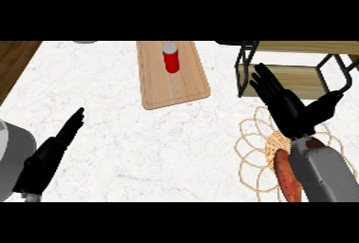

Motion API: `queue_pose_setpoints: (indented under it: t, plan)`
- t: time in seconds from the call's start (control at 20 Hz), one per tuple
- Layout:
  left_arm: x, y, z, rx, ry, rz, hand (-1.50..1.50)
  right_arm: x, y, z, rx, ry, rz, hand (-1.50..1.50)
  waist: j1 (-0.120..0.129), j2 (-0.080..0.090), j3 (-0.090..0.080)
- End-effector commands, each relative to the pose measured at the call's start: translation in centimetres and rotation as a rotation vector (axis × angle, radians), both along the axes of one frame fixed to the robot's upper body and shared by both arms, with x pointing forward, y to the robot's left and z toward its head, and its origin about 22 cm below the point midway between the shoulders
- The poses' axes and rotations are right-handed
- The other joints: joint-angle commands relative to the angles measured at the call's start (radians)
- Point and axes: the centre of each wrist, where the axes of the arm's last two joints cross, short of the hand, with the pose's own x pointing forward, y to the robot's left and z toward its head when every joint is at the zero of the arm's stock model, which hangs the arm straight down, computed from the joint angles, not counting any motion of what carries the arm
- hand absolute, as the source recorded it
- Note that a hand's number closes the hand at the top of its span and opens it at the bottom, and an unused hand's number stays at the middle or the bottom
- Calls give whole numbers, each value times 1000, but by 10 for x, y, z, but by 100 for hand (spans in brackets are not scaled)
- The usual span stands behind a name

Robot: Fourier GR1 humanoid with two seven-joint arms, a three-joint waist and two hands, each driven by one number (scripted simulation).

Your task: Pick the cupcake from the placemat and place it in the tiered shelf

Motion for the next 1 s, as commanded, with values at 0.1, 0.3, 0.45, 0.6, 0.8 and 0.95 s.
queue_pose_setpoints:
  t: [0.1,0.3,0.45,0.6,0.8,0.95]
  plan:
    - [17,-26,2,-59,-101,17,0,1,-95,33,-73,-55,-75,-150,-30,16,-19]
    - [17,-27,1,-134,-108,60,0,-8,-85,-27,525,50,-256,-150,-92,20,17]
    - [21,-29,7,-146,-146,69,0,-34,-191,34,-485,7,-437,150,-91,36,-33]
    - [27,-50,-4,-188,-141,31,0,-54,-202,-20,-400,-62,-720,-150,-47,31,-17]
    - [41,-65,-14,-172,-133,17,0,-73,-212,-57,-227,-177,-811,-150,-25,19,-17]
    - [61,-66,1,-198,-118,25,0,-91,-239,-61,-102,-251,-724,-150,-20,17,-17]
